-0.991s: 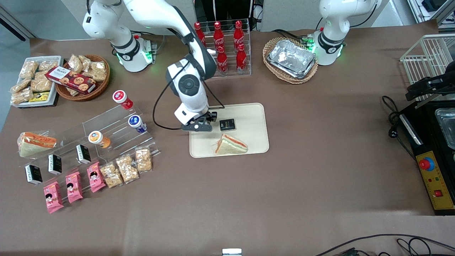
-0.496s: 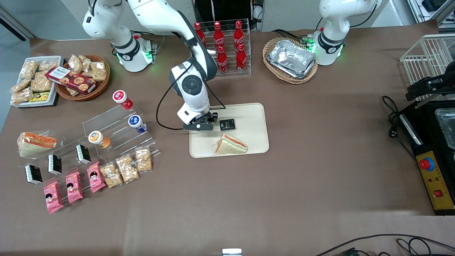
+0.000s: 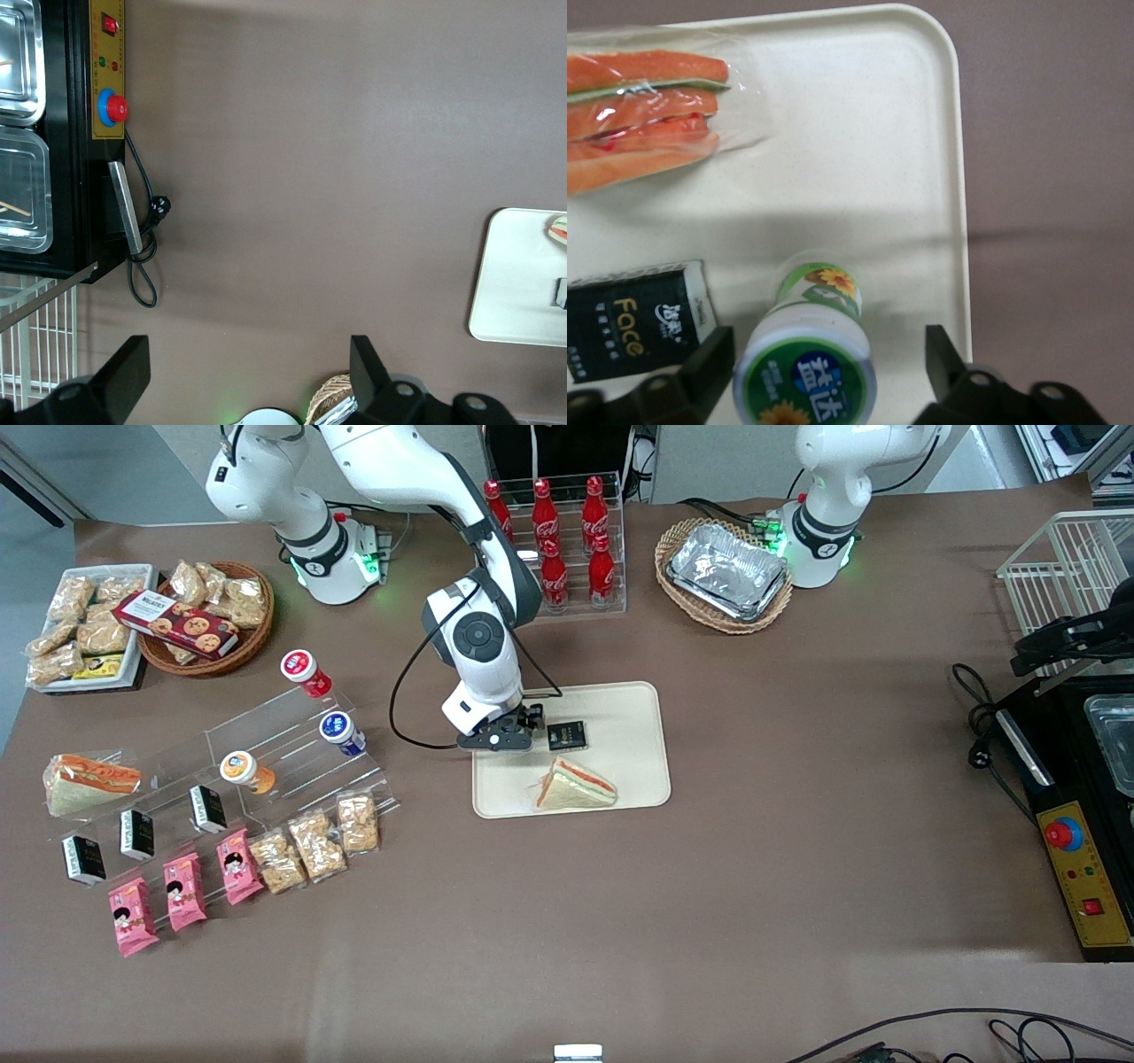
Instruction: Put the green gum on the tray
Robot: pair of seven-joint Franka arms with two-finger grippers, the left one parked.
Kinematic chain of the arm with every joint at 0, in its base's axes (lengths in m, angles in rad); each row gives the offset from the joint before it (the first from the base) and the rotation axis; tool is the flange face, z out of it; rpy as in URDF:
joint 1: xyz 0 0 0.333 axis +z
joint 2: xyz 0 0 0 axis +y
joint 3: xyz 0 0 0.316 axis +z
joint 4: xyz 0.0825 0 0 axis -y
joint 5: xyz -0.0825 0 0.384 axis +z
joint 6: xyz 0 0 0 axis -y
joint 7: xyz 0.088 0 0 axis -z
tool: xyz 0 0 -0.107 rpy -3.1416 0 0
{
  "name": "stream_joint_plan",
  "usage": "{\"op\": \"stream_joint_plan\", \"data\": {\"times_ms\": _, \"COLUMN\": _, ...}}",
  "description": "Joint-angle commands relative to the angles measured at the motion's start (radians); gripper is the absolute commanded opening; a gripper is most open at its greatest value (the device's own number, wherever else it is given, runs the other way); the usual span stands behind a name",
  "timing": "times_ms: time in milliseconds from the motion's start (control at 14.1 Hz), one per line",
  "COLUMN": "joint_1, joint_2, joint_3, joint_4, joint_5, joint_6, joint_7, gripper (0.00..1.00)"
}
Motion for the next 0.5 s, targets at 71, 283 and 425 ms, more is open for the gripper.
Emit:
{"op": "stream_joint_plan", "data": {"times_ms": 71, "joint_1": -0.035, "joint_2": -0.067, "joint_3": -0.017, "joint_4": 0.005, "joint_5": 0.04, "joint_6": -0.044, "joint_7": -0.061, "gripper": 1.0}}
{"op": "stream_joint_plan", "data": {"times_ms": 283, "joint_1": -0.165, "joint_2": -0.211, "joint_3": -0.021, "joint_4": 0.04, "joint_5": 0.028, "joint_6": -0.241, "joint_7": -0.126, "gripper": 1.0}}
{"op": "stream_joint_plan", "data": {"times_ms": 425, "joint_1": -0.239, "joint_2": -0.264, "joint_3": -0.031, "joint_4": 0.106, "joint_5": -0.045, "joint_6": -0.362, "joint_7": -0.127, "gripper": 1.0}}
